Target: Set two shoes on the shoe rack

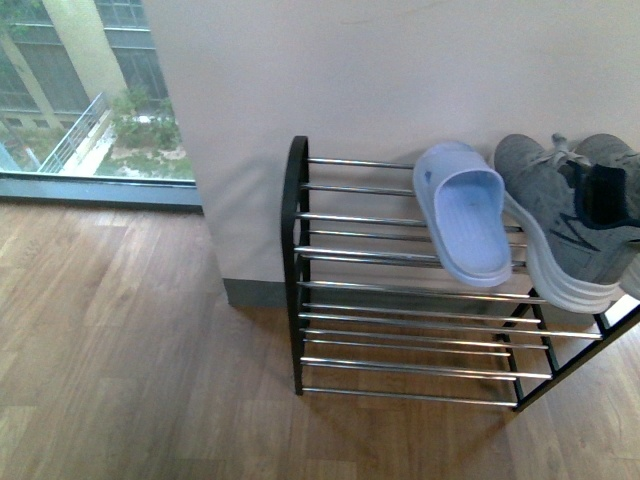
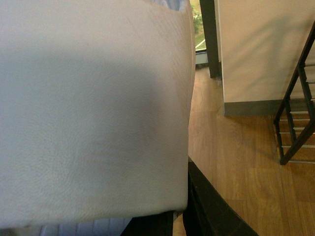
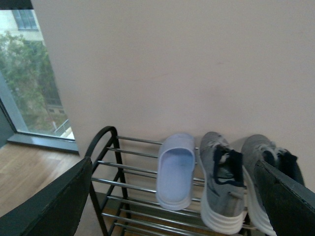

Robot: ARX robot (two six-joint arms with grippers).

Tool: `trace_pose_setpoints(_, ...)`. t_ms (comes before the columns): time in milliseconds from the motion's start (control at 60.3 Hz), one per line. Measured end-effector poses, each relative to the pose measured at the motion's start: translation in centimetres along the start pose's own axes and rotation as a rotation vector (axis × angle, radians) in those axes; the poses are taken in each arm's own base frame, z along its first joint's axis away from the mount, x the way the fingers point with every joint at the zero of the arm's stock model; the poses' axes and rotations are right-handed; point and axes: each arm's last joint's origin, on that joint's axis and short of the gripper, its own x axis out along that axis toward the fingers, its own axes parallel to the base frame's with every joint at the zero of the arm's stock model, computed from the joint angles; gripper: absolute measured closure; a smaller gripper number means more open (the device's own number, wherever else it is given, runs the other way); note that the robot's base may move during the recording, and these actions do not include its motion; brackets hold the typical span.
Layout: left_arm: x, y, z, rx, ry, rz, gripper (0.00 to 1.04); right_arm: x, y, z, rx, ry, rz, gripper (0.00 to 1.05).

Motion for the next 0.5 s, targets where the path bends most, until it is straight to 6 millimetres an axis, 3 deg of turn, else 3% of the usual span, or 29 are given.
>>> trace_pose_setpoints(498, -0.02, -0.04, 0.01, 0.001, -0.001, -0.005, 1.03, 0.0, 0.01, -0.02, 0.0, 0.002, -0.004, 0.09)
